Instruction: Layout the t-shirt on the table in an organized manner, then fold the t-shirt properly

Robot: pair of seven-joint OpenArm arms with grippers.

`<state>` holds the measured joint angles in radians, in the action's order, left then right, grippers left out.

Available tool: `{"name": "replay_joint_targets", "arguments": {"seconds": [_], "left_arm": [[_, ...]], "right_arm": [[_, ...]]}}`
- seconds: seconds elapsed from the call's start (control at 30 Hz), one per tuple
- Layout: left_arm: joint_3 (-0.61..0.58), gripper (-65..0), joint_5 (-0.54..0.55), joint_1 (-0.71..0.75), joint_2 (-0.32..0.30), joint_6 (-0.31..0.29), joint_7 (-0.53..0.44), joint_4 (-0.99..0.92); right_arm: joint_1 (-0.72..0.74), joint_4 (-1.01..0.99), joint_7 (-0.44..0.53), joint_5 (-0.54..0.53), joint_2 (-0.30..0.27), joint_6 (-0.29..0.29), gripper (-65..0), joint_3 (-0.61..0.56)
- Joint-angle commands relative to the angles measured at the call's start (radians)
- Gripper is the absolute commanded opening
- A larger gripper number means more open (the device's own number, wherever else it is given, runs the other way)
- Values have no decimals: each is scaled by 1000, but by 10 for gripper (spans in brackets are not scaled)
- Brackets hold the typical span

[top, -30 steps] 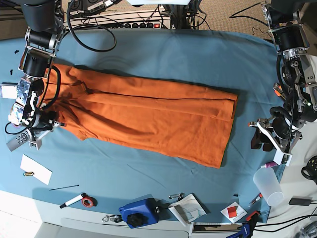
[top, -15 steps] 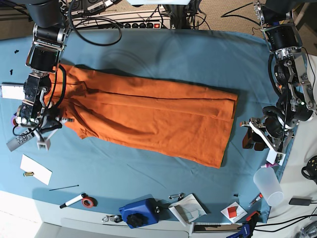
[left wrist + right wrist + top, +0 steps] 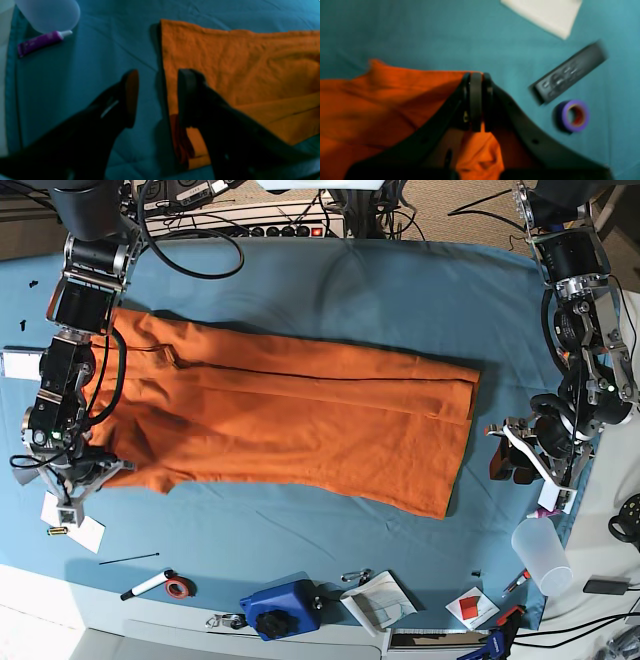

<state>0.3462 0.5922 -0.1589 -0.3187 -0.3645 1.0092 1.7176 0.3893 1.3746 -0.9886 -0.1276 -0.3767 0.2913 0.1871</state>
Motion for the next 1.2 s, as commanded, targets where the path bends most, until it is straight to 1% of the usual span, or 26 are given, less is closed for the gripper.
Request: {"name": "replay_joint_targets", "arguments": {"seconds": [0.0,0.07,0.17,0.23,0.3,0.37,0.43,0.57,0.7,0.73,0.87,0.93,1.03,1.1,1.17], "left_arm": [[3,-385,11,-21,-11,-4,-29,17],[3,-385,11,-21,-11,-10,-38,17],[0,-385,14,-21,-11,-76,-41,12],[-22,-386,13,-22,-11,-83,-50,1],[-72,-386,-12,-29,-12,-84,-76,-24],[-145,-386,-79,-53,-11,-98,-105,-65],[-225,-385,-139,-98,-11,-97,-119,-114],[-341,-385,-191,-233,-11,-74,-153,-238],[-414,-385,-192,-388,-11,-89,-158,-421],[-428,-385,-190,-424,-11,-102,-164,-476],[-465,-385,-188,-543,-11,-134,-210,-684],[-470,-385,-189,-578,-9,-134,-237,-776],[-470,-385,-190,-602,-8,-134,-305,-889],[-470,-385,-190,-603,-6,-135,-333,-936],[-470,-385,-212,-603,3,-134,-347,-968]], "right_arm": [[40,18,32,10,-17,1,-650,4],[58,18,24,13,-17,0,-650,4],[69,18,26,13,-17,0,-650,4],[71,18,30,17,-17,0,-650,4],[71,18,40,25,-17,0,-650,4],[71,18,50,25,-17,-6,-650,4],[71,18,56,28,-17,-20,-650,4],[71,18,47,43,-17,-19,-650,4],[71,18,43,43,-17,-19,-650,4],[71,18,43,43,-17,-19,-650,4],[71,18,43,42,-17,-19,-650,4],[71,18,43,42,-17,-19,-650,4],[71,18,39,42,-16,-19,-650,4],[71,18,34,42,-17,-19,-650,4],[71,18,26,39,-17,-19,-650,4]]}}
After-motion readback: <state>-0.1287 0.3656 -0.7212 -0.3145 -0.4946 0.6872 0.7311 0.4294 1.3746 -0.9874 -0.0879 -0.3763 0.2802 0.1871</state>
